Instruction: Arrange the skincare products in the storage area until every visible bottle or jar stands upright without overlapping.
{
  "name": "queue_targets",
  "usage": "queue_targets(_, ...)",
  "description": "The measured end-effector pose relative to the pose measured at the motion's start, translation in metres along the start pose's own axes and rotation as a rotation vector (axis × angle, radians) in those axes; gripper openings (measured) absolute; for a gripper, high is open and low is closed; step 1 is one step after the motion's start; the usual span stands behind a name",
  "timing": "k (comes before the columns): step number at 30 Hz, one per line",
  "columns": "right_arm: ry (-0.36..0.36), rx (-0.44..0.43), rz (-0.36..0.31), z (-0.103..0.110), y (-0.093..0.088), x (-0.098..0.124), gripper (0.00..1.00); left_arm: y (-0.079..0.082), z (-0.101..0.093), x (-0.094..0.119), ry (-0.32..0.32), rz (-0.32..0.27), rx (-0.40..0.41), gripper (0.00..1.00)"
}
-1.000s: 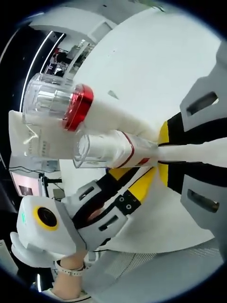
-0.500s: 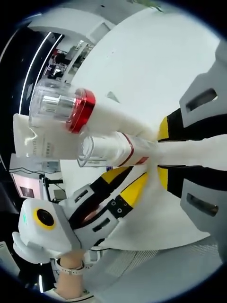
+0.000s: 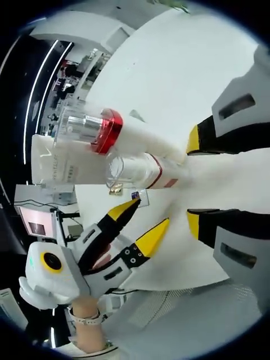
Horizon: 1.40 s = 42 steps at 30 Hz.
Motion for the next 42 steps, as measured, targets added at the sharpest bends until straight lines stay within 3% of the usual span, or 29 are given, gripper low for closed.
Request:
queue_targets(11, 0.000, -0.018, -0.036, 0.007, 0.016, 0.013, 0.60, 0.005, 0.003, 0.023, 0.021, -0.001, -0.010, 0.45)
queue_targets(23, 0.009, -0.025, -0.048, 0.019, 0.026, 0.022, 0.76, 0.013, 0.002, 0.052, 0.057, -0.022, 0.016, 0.53)
queue_targets(42, -0.017, -0.025, -0.078, 0.027, 0.045, 0.037, 0.91, 0.006, 0.006, 0.084, 0.068, -0.004, 0.035, 0.74)
Point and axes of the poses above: the point that each gripper's makers call its tool centre point, and the gripper's own axes: x roughly backward along the fingers, z roughly to its left, y roughly out of its top, the point moved 9 cm from there along x, roughly backward along the fingers, and after that the axes turned 9 degrees about -z, right-handed, at the moved point
